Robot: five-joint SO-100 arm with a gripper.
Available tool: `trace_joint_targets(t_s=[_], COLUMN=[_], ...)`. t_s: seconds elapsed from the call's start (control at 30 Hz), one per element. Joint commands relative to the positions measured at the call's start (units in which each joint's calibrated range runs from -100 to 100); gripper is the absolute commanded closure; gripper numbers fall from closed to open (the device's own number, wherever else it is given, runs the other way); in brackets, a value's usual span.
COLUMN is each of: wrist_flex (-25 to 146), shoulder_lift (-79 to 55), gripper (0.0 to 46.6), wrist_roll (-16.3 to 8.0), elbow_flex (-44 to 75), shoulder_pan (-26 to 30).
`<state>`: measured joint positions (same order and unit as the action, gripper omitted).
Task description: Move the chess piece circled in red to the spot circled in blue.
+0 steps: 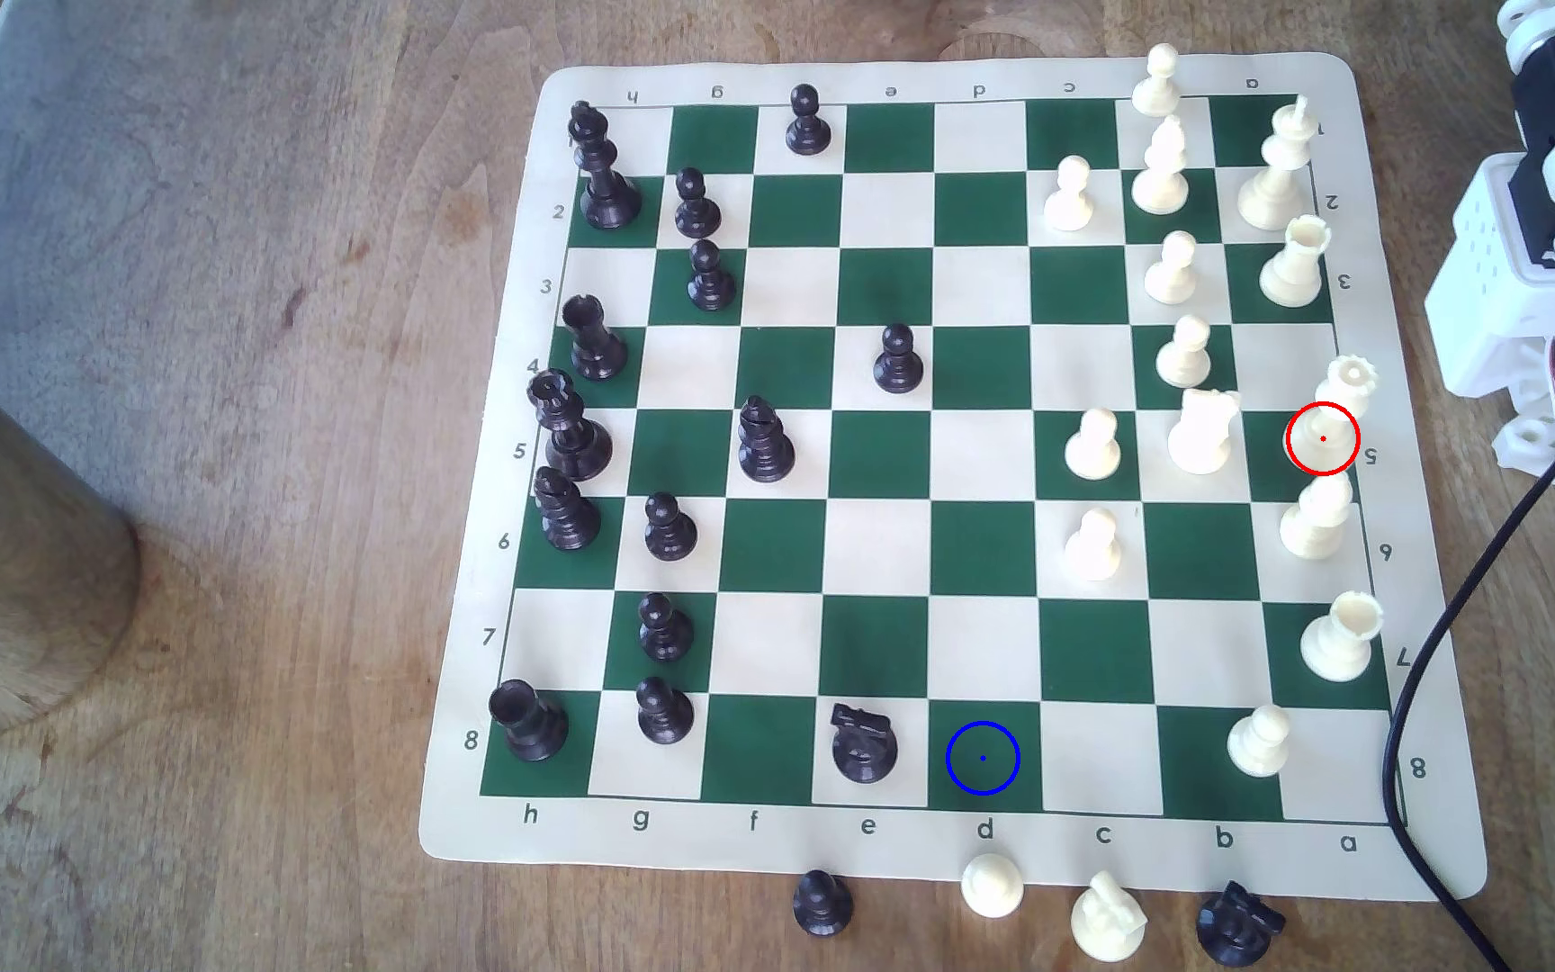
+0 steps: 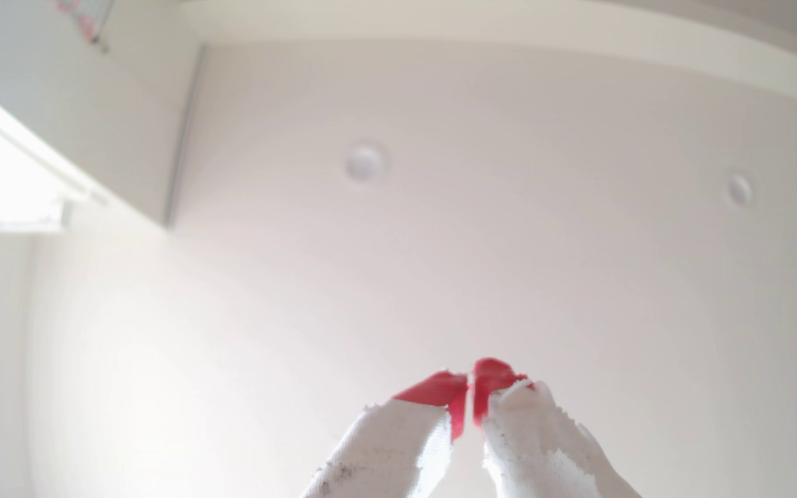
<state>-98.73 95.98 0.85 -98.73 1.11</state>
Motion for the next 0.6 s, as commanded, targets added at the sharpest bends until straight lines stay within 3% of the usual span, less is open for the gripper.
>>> trace_joint_targets(t_s=[0.0,0.27,0.57], wrist_flex=[-0.9,17.3,61.1], shoulder_lift=[-0.2,-0.2,-0.2], gripper=[46.5,46.5,46.5], wrist_roll=[0.1,0.1,0.0], elbow_flex=[-1.2,9.0,24.6], shoulder_pan=[0.3,1.4,0.0])
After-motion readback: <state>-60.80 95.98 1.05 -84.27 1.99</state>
